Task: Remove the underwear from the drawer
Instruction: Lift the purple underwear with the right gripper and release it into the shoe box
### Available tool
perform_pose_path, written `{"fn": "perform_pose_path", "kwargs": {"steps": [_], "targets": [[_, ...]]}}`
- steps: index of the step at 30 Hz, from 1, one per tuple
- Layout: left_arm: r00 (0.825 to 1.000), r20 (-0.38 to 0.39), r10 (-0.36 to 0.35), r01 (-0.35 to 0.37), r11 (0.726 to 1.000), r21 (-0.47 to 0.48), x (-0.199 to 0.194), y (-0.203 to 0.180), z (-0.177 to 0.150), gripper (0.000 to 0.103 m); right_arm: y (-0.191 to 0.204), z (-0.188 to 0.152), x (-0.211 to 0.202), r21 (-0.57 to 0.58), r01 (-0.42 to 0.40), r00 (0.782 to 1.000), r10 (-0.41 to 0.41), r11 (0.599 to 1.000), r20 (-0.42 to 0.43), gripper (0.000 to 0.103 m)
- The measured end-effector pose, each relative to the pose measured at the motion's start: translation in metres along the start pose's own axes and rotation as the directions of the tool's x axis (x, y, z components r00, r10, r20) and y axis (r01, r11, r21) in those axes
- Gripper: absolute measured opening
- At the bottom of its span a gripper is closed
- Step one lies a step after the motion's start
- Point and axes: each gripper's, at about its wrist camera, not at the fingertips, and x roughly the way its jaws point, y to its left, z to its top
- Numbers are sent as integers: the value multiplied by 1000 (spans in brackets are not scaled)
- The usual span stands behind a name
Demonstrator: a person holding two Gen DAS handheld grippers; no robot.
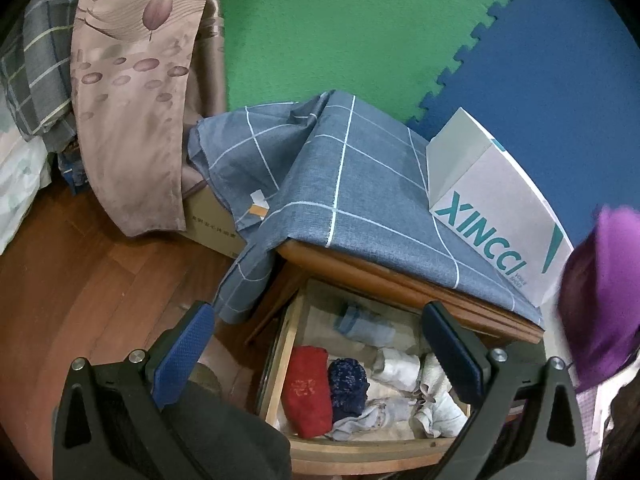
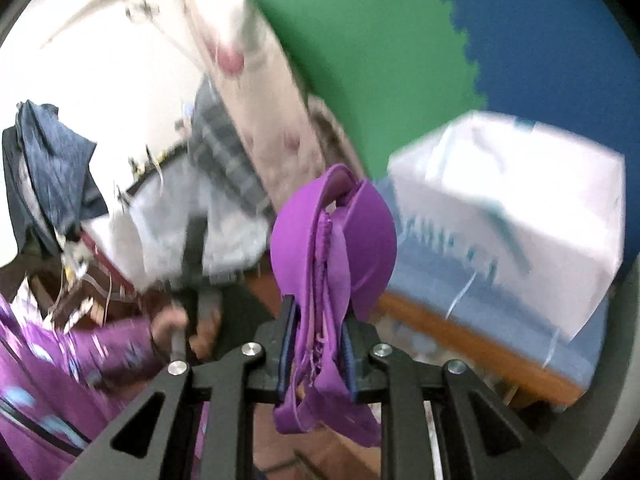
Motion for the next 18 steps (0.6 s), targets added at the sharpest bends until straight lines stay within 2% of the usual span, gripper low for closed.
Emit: {"fn": "perform_pose_path", "kwargs": {"steps": [4, 5, 7, 9, 11, 14, 16, 18], "targets": [[1000, 3, -5, 5, 1000, -5, -1, 1, 0, 102, -15, 53, -37, -14, 95, 990, -93, 995, 110, 20], [1000, 1, -3, 3, 1000, -3, 0, 1, 0, 102, -19, 60, -41, -15, 112, 987, -110, 994, 121, 20], [1000, 2, -1, 1, 1000, 0, -1, 1, 1, 102, -32, 84, -46, -33, 197, 972, -191, 980, 135, 20], [1000, 3, 0, 0, 1000, 5, -1, -1, 1, 102, -51, 102, -44, -37, 264, 959, -258, 964, 119, 20], [1000, 3, 3, -3, 1000, 15, 0, -3, 1, 102, -73, 118, -31, -55, 353, 934, -348, 934, 87, 20], [1000, 4, 5, -5, 999, 32, 0, -7, 0, 102, -115, 132, -7, -31, 429, 903, -429, 903, 20, 20], [1000, 3, 7, -7, 999, 44, 1, -9, 0, 102, -139, 136, 12, -8, 455, 890, -455, 891, -26, 12], [1000, 2, 9, -9, 999, 52, 1, -10, -1, 102, -153, 139, 30, -22, 489, 870, -489, 872, -64, 10]]}}
